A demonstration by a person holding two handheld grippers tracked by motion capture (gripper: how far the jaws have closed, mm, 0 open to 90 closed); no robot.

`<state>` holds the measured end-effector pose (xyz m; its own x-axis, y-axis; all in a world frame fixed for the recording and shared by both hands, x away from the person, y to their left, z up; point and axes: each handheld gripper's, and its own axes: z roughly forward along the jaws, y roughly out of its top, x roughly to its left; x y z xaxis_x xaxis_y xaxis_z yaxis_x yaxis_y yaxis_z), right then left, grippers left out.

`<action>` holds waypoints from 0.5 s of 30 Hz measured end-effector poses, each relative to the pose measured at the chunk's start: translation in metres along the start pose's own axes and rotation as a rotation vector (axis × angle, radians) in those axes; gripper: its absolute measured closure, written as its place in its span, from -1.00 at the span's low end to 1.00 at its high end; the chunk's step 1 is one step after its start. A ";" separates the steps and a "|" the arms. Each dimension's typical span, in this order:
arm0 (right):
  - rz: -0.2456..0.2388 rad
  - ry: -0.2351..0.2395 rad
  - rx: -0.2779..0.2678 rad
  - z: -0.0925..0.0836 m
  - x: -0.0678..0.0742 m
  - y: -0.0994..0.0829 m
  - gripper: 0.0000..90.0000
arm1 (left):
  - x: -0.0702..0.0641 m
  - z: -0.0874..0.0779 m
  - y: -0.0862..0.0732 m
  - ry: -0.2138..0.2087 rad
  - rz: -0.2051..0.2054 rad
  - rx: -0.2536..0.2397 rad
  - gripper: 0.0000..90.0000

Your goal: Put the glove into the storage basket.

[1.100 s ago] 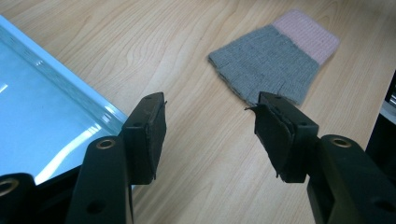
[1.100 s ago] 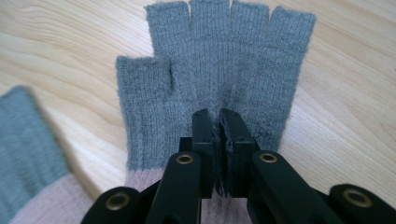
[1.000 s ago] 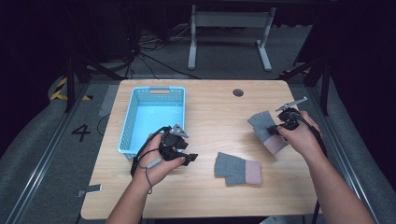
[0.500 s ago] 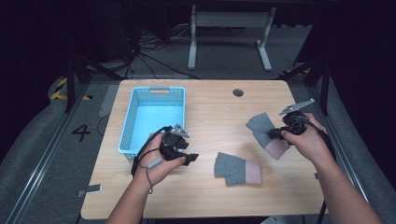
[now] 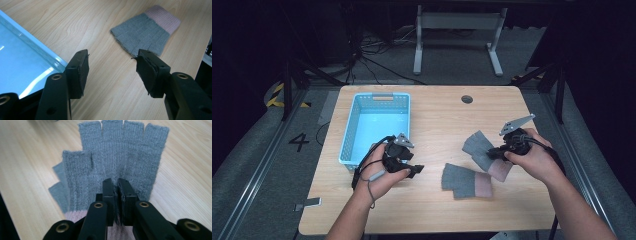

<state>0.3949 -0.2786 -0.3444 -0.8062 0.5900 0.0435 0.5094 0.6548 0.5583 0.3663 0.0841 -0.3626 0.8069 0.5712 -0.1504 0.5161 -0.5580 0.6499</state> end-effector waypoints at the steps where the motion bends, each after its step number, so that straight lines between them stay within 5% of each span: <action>1: -0.015 0.017 -0.001 0.002 0.002 0.001 0.89 | 0.000 0.000 0.000 0.001 0.000 0.001 -0.01; 15: -0.096 0.075 0.044 0.020 0.022 0.002 0.89 | -0.001 0.001 -0.001 -0.004 -0.003 0.005 -0.01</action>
<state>0.3846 -0.2547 -0.3591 -0.8714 0.4875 0.0546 0.4402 0.7278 0.5259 0.3654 0.0833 -0.3643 0.8065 0.5704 -0.1553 0.5199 -0.5594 0.6456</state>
